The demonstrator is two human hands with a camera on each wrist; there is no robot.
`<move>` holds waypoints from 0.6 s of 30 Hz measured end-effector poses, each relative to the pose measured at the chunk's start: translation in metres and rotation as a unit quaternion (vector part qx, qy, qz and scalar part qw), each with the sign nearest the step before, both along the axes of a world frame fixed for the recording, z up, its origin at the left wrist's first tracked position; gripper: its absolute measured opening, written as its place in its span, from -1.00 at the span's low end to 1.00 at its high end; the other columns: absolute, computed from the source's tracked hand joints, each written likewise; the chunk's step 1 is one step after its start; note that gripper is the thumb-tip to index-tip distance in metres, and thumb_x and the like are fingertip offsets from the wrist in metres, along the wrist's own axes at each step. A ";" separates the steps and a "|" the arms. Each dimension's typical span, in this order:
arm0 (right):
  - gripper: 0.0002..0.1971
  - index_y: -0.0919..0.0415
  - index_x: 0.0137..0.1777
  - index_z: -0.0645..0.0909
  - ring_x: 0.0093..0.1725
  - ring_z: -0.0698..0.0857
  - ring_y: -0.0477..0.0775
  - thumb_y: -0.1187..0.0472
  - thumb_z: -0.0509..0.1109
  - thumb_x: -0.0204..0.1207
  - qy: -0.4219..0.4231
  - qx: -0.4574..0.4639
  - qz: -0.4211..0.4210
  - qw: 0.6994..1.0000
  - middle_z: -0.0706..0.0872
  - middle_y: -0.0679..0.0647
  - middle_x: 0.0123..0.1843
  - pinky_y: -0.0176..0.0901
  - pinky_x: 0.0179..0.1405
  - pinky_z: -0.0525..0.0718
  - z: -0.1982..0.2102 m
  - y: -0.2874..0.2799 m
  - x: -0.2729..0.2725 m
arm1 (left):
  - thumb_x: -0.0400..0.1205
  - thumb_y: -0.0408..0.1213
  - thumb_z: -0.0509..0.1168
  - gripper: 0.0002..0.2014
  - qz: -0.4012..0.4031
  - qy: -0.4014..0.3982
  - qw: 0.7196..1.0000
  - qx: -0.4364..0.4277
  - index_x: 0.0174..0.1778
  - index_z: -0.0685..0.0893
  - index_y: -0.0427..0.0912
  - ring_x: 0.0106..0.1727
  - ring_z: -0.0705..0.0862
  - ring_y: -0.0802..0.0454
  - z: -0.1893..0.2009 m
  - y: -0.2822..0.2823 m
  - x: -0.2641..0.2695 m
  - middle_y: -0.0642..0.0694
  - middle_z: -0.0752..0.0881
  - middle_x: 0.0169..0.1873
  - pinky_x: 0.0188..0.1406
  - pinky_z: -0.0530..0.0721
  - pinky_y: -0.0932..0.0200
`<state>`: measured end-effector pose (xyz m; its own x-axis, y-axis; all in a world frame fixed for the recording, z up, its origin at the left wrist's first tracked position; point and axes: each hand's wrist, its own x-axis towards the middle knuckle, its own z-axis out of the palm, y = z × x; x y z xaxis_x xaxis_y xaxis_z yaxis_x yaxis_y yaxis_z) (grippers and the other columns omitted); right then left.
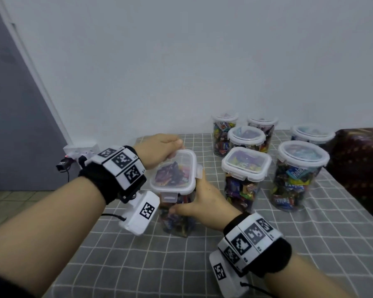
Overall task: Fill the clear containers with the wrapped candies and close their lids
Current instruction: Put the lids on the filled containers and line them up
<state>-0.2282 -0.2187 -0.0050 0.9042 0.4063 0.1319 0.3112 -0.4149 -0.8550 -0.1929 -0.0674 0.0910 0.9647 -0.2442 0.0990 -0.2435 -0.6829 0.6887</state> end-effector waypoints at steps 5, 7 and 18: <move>-0.11 -0.03 0.47 0.20 0.33 0.56 -0.03 0.01 0.65 0.21 0.017 0.004 0.014 1.000 0.57 -0.09 0.33 0.06 0.35 0.55 -0.001 -0.009 -0.002 | 0.75 -0.25 0.08 -0.68 -0.016 0.000 0.999 0.031 -0.35 0.50 -0.07 -0.41 0.42 0.06 -0.009 -0.008 0.005 -0.02 0.48 -0.44 -0.27 0.44 0.15; -0.13 -0.03 0.46 0.19 0.34 0.55 -0.04 0.04 0.65 0.24 0.020 0.005 0.014 1.000 0.57 -0.08 0.33 0.02 0.35 0.54 0.000 -0.011 -0.002 | 0.75 -0.22 0.08 -0.69 -0.006 -0.011 0.999 0.051 -0.33 0.51 -0.04 -0.37 0.46 0.05 -0.013 -0.008 0.006 0.00 0.51 -0.43 -0.19 0.47 0.10; -0.08 -0.06 0.51 0.15 0.37 0.51 -0.11 0.04 0.64 0.23 0.013 0.011 0.025 1.000 0.54 -0.14 0.36 -0.03 0.37 0.52 0.001 -0.012 -0.003 | 0.75 -0.17 0.06 -0.65 0.024 -0.038 0.988 0.148 -0.40 0.42 -0.01 -0.38 0.45 0.12 -0.020 -0.015 0.011 0.04 0.49 -0.44 -0.21 0.39 0.13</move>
<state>-0.2316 -0.2308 -0.0038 0.8865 0.4475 0.1177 0.3076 -0.3799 -0.8724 -0.1824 -0.0825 0.0707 0.9682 -0.2279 0.1031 -0.2499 -0.8632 0.4386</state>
